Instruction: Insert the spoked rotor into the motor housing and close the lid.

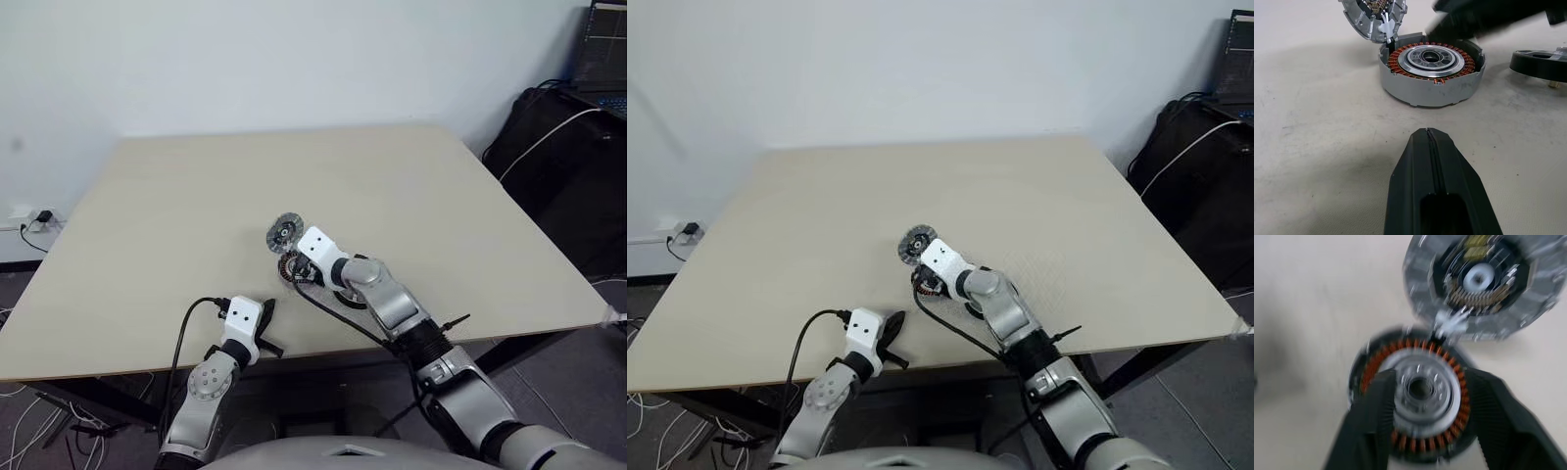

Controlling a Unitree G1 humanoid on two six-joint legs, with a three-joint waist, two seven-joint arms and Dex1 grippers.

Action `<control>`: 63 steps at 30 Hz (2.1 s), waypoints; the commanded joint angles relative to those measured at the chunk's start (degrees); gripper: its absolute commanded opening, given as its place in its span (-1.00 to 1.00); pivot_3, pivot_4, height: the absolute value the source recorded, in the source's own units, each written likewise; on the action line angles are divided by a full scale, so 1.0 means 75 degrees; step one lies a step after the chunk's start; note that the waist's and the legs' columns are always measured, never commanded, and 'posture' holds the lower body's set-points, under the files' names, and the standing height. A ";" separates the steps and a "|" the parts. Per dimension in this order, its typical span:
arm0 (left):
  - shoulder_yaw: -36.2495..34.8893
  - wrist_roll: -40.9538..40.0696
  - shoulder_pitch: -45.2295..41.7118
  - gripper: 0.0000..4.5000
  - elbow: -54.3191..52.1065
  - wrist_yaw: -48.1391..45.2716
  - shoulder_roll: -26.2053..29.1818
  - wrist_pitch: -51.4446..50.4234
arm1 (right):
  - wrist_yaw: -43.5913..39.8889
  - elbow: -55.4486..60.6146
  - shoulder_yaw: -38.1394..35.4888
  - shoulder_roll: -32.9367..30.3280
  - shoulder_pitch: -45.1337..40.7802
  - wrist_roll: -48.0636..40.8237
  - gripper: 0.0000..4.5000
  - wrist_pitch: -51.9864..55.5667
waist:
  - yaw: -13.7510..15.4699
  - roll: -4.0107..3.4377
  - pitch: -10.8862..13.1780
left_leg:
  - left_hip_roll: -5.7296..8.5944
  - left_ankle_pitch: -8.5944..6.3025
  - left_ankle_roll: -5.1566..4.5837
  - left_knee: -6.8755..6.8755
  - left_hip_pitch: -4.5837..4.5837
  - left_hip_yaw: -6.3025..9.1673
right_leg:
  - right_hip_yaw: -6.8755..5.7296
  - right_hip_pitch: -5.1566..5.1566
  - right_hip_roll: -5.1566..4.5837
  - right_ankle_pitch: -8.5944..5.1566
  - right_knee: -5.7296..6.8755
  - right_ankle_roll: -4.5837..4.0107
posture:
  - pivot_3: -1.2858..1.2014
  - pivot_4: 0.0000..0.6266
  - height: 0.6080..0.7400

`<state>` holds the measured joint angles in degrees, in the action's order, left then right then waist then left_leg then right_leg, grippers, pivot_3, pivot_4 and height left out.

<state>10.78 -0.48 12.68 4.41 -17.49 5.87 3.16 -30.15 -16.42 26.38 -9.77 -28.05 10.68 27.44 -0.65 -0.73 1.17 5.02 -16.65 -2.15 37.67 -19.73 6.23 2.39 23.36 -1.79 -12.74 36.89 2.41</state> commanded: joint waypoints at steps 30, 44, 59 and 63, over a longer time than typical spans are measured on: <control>-0.0038 -0.0071 -0.0019 -1.00 -0.0161 0.0172 -0.0097 0.0174 | -0.0250 -0.2107 0.0379 0.0224 -0.1506 0.1030 0.00 -0.0829 | 0.0000 0.0002 0.0001 | 0.0001 0.0000 0.0000 -0.0001 0.0002 0.0001 | -0.0003 0.0001 0.0002 0.0016 0.0001 -0.0027 | 0.03 -1.00 1.00; -0.0041 -0.0063 0.0023 -1.00 -0.0209 0.0183 -0.0102 0.0175 | -0.0431 -0.2279 0.0523 0.0348 -0.1501 0.1292 -0.55 -0.0846 | -0.0007 0.0000 0.0000 | 0.0000 0.0000 0.0002 -0.0001 0.0004 0.0000 | -0.0002 0.0000 0.0003 0.0016 0.0003 -0.0027 | 0.03 -1.00 1.00; -0.0054 -0.0070 -0.0002 -1.00 -0.0197 0.0188 -0.0124 0.0158 | -0.0561 -0.2267 0.0499 0.0374 -0.1507 0.1277 -0.99 -0.0779 | -0.0016 0.0002 -0.0004 | 0.0000 0.0003 0.0005 0.0000 0.0010 0.0000 | -0.0002 -0.0004 0.0005 0.0019 0.0005 -0.0030 | 0.03 -1.00 1.00; -0.0059 -0.0074 -0.0021 -1.00 -0.0182 0.0190 -0.0132 0.0159 | -0.0588 -0.2268 0.0489 0.0378 -0.1508 0.1265 -0.99 -0.0770 | -0.0015 0.0001 -0.0004 | -0.0006 0.0006 0.0011 0.0001 0.0012 0.0001 | -0.0005 -0.0004 0.0008 0.0024 0.0007 -0.0038 | 0.03 -1.00 1.00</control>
<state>10.63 -0.64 13.15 4.41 -16.27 5.09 3.24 -34.36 -33.54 30.49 -7.06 -38.29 19.91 21.73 -0.76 -0.72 1.14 4.97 -16.60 -2.06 37.67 -19.64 6.23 2.35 23.32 -1.72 -12.56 36.95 2.12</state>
